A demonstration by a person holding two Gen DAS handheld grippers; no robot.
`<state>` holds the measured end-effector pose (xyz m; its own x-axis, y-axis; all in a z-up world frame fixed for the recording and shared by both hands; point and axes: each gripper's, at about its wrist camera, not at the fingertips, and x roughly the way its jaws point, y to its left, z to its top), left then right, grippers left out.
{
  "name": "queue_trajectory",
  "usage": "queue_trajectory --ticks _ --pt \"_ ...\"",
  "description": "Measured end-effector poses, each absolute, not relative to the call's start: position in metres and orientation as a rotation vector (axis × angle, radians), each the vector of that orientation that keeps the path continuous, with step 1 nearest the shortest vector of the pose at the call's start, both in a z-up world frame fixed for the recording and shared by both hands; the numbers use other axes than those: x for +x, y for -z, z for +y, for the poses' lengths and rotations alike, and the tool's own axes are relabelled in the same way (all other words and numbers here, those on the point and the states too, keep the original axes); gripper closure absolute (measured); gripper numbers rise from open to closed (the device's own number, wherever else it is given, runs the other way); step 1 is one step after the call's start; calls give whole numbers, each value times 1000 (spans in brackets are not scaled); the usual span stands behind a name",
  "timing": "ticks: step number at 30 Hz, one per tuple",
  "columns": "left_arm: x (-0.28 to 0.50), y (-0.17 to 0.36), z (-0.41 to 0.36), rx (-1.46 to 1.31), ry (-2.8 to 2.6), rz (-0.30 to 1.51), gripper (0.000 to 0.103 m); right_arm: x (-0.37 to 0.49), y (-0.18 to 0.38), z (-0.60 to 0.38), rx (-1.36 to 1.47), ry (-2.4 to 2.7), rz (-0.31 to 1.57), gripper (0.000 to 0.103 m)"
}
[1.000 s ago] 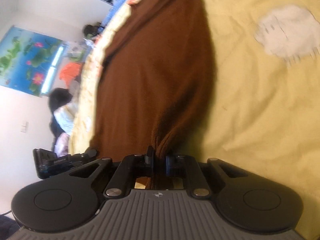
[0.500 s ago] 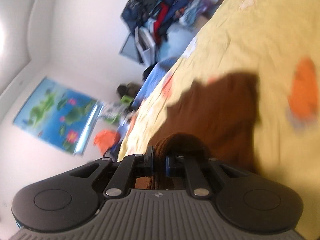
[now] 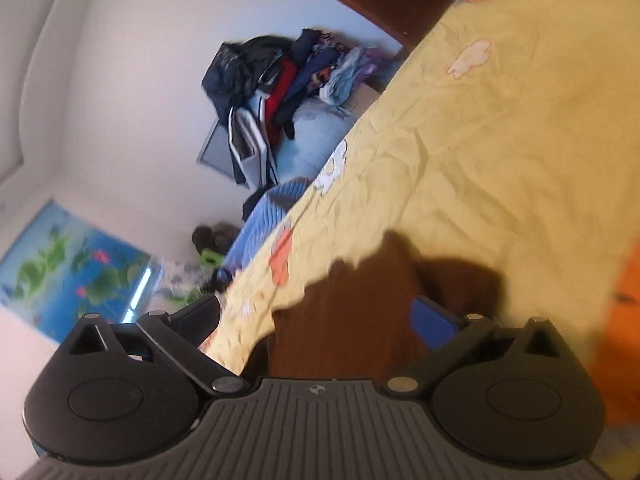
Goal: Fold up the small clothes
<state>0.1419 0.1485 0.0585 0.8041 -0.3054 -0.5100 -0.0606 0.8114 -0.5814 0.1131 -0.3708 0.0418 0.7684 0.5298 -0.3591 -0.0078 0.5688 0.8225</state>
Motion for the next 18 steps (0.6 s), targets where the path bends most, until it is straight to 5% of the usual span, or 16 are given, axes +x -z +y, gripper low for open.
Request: queue_trajectory --ticks 5,10,11,12,13,15,16,18 --pt "71 -33 166 -665 131 733 21 38 -29 -373 713 -226 774 0" --pt "79 -12 154 -704 197 805 23 15 -10 -346 747 -314 874 1" --pt "84 -11 152 -728 209 811 26 19 -9 -341 769 -334 879 2" --pt "91 -9 152 -758 215 829 52 25 -7 -336 791 -351 885 3" --pt "100 -4 151 -779 218 867 86 32 -4 -333 812 -369 895 11" --pt "109 7 152 -837 214 899 92 46 2 -327 819 -374 920 46" --pt "110 8 153 -852 211 905 92 57 7 -325 811 -360 957 83" --pt "108 -1 149 -812 190 912 94 60 13 -323 806 -365 970 83"
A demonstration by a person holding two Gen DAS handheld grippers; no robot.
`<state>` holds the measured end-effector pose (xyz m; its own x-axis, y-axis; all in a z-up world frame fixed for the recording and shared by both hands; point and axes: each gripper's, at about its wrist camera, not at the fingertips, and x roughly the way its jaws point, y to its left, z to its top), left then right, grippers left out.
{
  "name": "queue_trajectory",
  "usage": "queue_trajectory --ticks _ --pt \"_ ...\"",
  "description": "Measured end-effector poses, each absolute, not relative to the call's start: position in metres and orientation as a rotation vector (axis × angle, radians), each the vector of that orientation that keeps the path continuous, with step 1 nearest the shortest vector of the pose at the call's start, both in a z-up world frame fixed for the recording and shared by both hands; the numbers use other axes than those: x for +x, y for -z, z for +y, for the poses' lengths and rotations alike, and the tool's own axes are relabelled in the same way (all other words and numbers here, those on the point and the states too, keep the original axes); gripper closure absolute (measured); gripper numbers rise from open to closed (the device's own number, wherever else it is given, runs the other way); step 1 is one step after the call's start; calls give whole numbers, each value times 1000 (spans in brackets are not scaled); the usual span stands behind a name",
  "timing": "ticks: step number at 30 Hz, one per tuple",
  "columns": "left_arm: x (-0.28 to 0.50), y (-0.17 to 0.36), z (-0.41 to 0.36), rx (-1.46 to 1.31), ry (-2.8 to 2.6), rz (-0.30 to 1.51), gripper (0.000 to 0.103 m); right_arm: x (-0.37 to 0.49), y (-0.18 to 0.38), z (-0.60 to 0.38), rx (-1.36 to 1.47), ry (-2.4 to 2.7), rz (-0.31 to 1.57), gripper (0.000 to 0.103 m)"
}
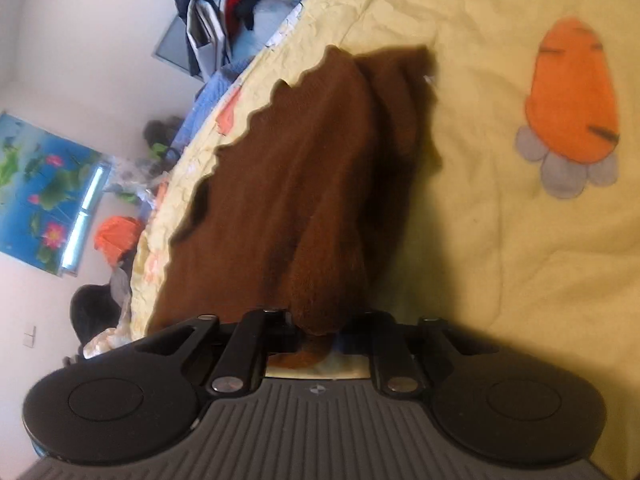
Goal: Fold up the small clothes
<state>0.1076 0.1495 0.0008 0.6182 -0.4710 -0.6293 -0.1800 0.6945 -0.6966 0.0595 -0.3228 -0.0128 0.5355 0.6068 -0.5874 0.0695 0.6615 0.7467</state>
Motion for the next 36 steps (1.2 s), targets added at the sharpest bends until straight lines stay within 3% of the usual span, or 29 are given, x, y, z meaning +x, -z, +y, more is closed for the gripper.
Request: queue_trajectory --ticks 7,11,12,15,17,18,20,21,22,24,30,32,33,34,35,36 --pt "45 -54 145 -687 308 831 95 15 -27 -335 779 -466 876 85" --pt "-12 -47 145 -632 346 893 93 -37 -33 -347 782 -511 893 84" --pt "-23 -40 144 -583 341 914 89 -50 -30 -348 774 -500 910 84" --pt "-39 -34 152 -443 239 929 86 -70 -21 -354 781 -467 935 66" --pt "-33 -53 167 -403 184 858 82 -69 -26 -367 821 -428 889 27" --pt "-29 -67 171 -369 159 789 80 -66 -35 -373 819 -389 842 21" --pt "-13 -95 163 -234 132 652 62 -50 -56 -377 771 -376 736 20" --pt "-4 -104 152 -153 128 588 40 -35 -65 -374 736 -383 713 20" --pt "4 -109 138 -77 140 526 28 -19 -72 -369 693 -386 703 20" --pt "26 -105 105 66 209 473 28 19 -80 -352 611 -406 702 20" --pt "77 -44 18 418 324 586 28 118 -55 -298 328 -321 853 29" --pt "90 -26 20 432 310 630 35 130 -42 -288 308 -315 905 37" --pt "99 -21 23 412 303 663 70 133 -36 -284 296 -328 898 41" --pt "107 -18 30 386 293 688 94 132 -36 -282 280 -345 891 56" --pt "111 -19 36 355 273 689 95 132 -35 -280 275 -363 893 85" --pt "115 -23 42 309 265 680 97 130 -36 -280 283 -371 894 90"
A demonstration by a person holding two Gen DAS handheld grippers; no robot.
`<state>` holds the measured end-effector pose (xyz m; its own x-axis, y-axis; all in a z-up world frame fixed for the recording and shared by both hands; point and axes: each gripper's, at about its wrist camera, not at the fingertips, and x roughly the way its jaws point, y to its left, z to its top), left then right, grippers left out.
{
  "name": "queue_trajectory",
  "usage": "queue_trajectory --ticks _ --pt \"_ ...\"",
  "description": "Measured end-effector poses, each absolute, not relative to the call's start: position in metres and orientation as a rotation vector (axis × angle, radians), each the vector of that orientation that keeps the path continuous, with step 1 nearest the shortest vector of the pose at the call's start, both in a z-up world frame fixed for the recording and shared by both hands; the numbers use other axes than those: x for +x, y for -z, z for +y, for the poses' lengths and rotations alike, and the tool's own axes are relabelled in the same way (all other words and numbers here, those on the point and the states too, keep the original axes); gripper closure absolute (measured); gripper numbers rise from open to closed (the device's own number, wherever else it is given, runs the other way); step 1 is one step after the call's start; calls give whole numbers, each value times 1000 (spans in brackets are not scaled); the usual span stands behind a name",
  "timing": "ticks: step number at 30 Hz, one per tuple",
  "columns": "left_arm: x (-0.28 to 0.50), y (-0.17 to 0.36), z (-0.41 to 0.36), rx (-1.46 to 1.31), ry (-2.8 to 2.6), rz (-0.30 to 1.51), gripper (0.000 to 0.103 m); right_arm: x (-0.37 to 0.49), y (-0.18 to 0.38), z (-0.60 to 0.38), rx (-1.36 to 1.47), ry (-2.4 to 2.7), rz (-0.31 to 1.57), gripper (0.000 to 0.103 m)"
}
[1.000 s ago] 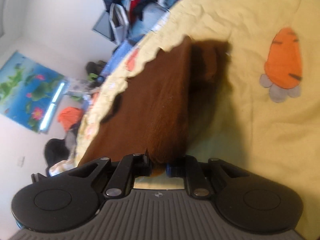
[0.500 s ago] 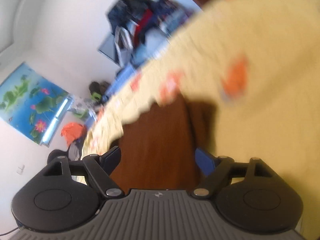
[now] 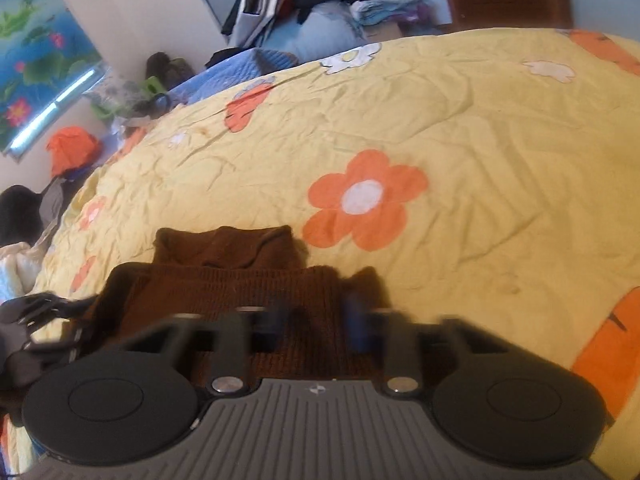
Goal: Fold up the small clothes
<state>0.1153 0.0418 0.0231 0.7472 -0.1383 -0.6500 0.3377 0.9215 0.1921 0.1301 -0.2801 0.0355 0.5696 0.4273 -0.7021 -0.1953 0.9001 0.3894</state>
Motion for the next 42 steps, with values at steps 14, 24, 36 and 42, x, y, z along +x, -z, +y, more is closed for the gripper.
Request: queue_trajectory --ticks 14,24,36,42 --pt "108 -56 50 258 54 655 27 128 -38 -306 395 -264 798 49" --pt "128 -21 19 167 149 745 20 104 -35 -224 51 -304 772 26" --pt "51 -57 21 108 170 660 21 52 -56 -243 84 -268 668 12" --pt "18 -17 5 254 220 601 19 8 -17 -194 -162 -333 734 0"
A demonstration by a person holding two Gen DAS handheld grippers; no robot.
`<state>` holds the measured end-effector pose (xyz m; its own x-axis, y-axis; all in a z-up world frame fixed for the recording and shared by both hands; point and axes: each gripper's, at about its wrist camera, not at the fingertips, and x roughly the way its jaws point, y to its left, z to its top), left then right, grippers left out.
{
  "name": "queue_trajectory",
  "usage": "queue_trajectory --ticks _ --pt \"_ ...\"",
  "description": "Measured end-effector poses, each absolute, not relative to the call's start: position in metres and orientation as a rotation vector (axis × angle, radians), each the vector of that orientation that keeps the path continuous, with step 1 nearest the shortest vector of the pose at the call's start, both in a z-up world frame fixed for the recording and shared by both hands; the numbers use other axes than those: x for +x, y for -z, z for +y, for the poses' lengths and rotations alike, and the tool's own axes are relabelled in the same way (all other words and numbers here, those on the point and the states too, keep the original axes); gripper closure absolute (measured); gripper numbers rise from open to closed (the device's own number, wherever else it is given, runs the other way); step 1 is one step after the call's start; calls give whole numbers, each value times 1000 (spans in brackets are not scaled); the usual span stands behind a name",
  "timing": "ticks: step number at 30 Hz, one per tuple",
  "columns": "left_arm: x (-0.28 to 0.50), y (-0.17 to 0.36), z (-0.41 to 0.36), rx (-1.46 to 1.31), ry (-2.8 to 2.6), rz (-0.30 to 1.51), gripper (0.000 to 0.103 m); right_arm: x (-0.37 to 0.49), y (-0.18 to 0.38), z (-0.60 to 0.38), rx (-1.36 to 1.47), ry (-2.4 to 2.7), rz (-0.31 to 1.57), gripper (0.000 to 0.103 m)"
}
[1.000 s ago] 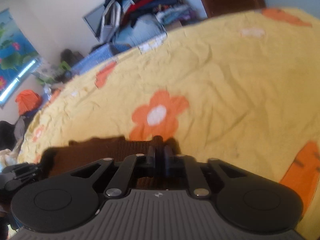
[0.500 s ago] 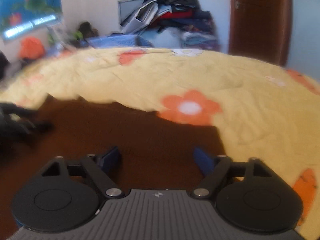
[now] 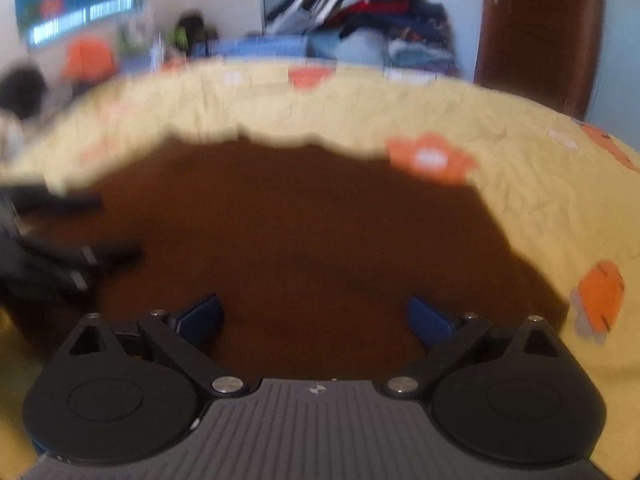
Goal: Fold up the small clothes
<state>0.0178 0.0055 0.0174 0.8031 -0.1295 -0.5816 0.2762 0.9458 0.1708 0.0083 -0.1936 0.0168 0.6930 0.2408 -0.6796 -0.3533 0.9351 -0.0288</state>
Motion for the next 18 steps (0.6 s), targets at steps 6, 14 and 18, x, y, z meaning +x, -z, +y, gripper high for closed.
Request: queue_trajectory --ticks 6,14,18 --pt "-9 -55 6 265 189 578 22 1 -35 -210 -135 -267 781 7" --pt "-63 -19 -23 352 371 607 23 -48 -12 -172 -243 -378 799 0" --pt "-53 -23 -16 282 375 684 23 -62 -12 -182 -212 -376 789 0"
